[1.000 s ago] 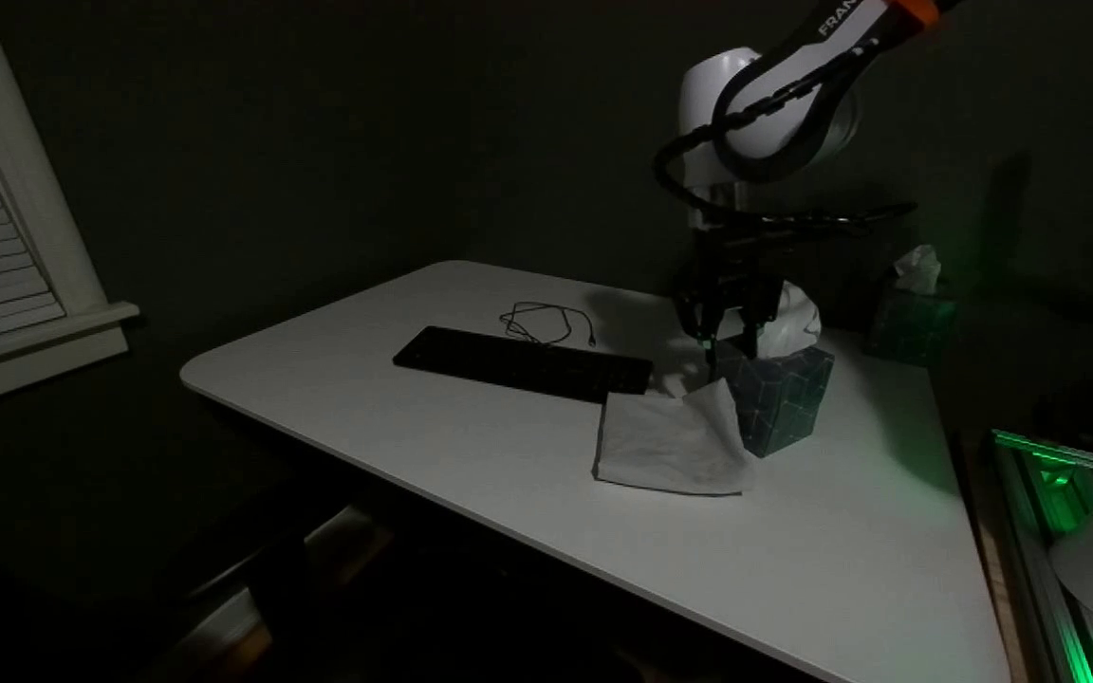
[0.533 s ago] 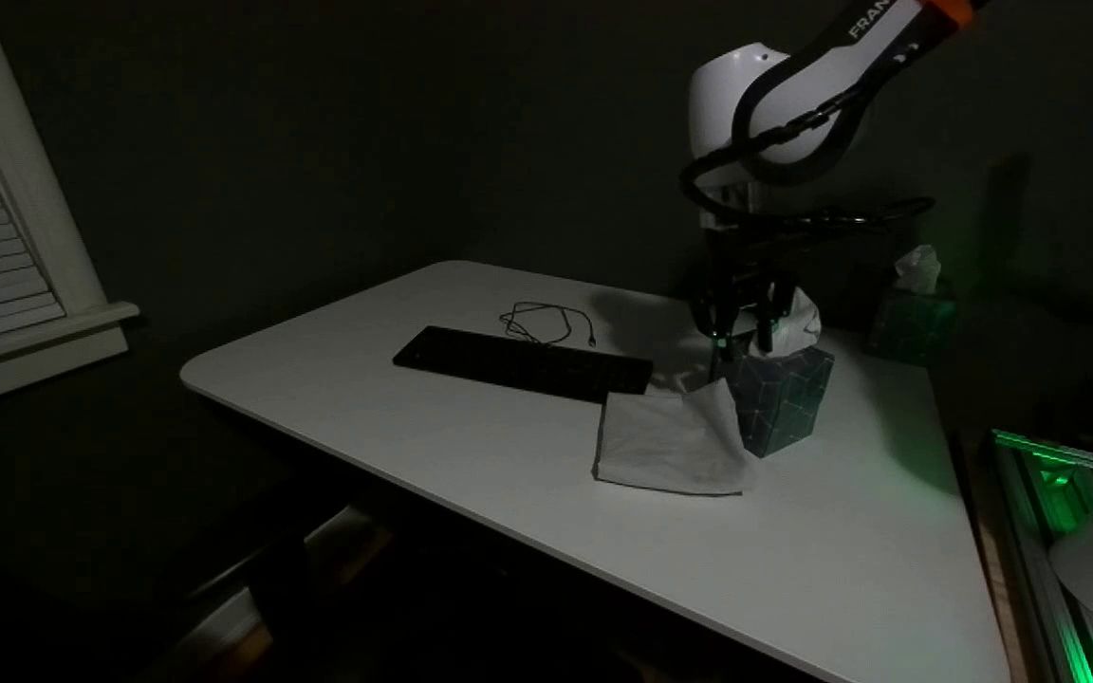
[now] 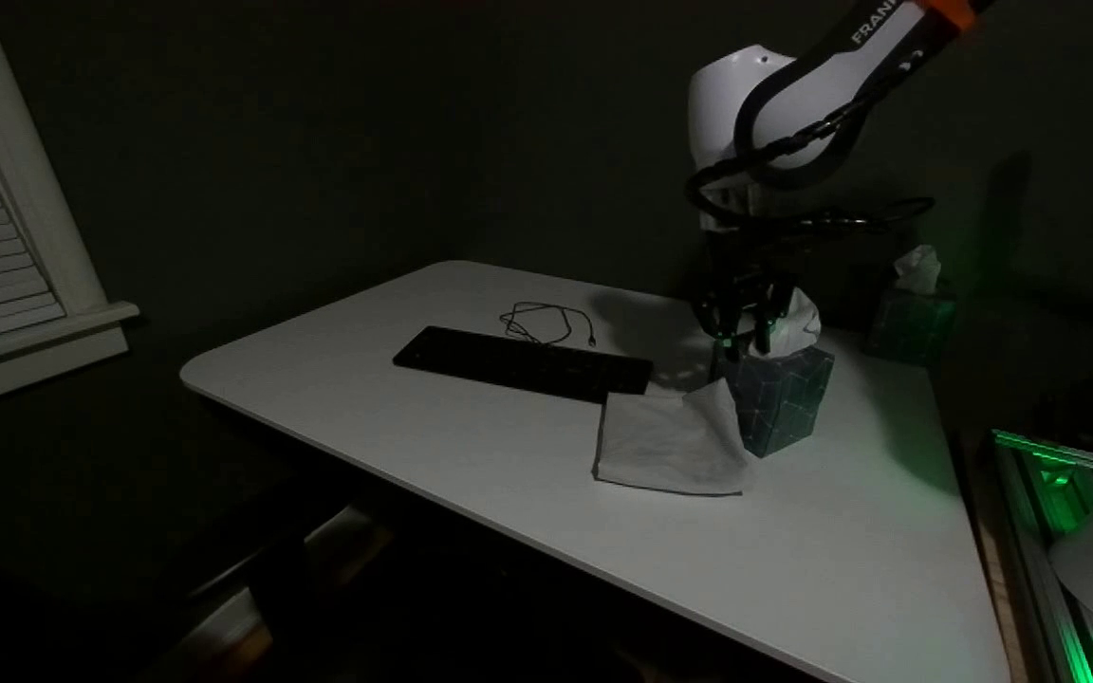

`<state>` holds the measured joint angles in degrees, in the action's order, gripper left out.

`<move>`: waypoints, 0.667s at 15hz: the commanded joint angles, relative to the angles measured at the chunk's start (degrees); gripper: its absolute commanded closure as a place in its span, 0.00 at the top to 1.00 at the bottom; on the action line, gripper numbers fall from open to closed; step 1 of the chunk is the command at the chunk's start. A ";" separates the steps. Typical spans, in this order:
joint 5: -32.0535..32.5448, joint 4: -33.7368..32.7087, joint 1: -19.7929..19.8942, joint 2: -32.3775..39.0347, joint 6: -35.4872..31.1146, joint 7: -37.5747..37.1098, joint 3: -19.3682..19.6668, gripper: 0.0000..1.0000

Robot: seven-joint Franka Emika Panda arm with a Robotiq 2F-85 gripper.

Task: Shift the tissue box to the right

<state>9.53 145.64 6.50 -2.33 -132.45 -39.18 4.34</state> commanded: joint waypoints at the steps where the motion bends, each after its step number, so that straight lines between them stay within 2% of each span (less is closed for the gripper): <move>1: 0.97 0.39 0.00 1.45 -2.04 0.14 0.25 0.49; 5: 1.23 0.10 -0.28 2.79 -3.23 0.31 0.31 0.47; 7: 2.02 0.07 -0.40 2.73 -3.29 -0.25 0.36 0.22; 8: 2.20 0.06 -0.44 2.51 -2.99 -0.30 0.37 0.18; 10: 2.75 0.38 -0.45 1.17 -2.22 -0.83 0.35 0.00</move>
<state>10.46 145.41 6.44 -0.15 -134.11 -38.92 4.34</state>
